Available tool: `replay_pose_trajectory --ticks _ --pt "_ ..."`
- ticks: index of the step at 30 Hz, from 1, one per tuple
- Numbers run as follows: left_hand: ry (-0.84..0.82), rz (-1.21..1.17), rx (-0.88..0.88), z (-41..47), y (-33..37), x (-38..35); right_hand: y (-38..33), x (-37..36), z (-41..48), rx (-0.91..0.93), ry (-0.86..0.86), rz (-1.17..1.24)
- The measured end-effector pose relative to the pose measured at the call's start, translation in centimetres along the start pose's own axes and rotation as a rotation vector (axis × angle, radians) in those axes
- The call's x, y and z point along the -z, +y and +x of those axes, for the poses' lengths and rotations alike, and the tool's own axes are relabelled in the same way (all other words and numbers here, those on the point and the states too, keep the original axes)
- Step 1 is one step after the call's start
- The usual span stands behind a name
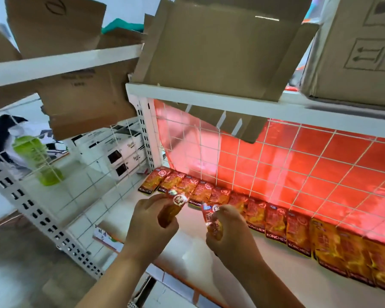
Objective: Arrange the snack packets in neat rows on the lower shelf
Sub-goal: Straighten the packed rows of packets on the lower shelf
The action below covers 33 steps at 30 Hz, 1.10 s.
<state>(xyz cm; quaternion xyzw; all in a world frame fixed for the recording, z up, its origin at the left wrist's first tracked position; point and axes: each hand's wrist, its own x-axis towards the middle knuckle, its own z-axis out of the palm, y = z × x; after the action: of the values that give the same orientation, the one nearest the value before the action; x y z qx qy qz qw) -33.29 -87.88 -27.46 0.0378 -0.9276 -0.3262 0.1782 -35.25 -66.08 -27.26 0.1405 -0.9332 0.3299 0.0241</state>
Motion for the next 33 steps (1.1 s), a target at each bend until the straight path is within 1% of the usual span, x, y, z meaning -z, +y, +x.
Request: replay_pose_trajectory --ticks 6,11,16,19,20,23,25,33 --pt "-0.012 0.079 0.013 1.7 -2.3 -2.9 1.1 -3.0 0.6 -0.004 -0.044 0.001" --pt "-0.039 0.18 -0.022 6.1 -4.5 -4.3 1.7 -4.9 1.8 0.014 -0.065 -0.007" --pt "-0.058 0.26 -0.119 10.4 -8.1 -5.4 0.6 -6.9 3.2 -0.053 -0.037 -0.054" --pt "-0.076 0.316 -0.104 11.9 -9.0 -5.5 -0.3 -7.9 4.2 -0.102 -0.061 -0.08" --pt "-0.08 0.331 -0.105 12.5 -9.1 -5.5 -0.5 -8.3 4.5 -0.107 -0.042 -0.082" --pt "-0.106 0.346 -0.125 13.8 -9.5 -5.9 -1.0 -9.3 5.0 -0.132 0.02 -0.086" --pt "-0.134 0.359 -0.125 14.5 -9.8 -6.4 -1.5 -9.9 5.1 -0.154 0.024 -0.089" --pt "-0.154 0.358 -0.158 15.6 -11.3 -8.0 -3.0 -10.8 5.9 -0.208 0.024 -0.11"
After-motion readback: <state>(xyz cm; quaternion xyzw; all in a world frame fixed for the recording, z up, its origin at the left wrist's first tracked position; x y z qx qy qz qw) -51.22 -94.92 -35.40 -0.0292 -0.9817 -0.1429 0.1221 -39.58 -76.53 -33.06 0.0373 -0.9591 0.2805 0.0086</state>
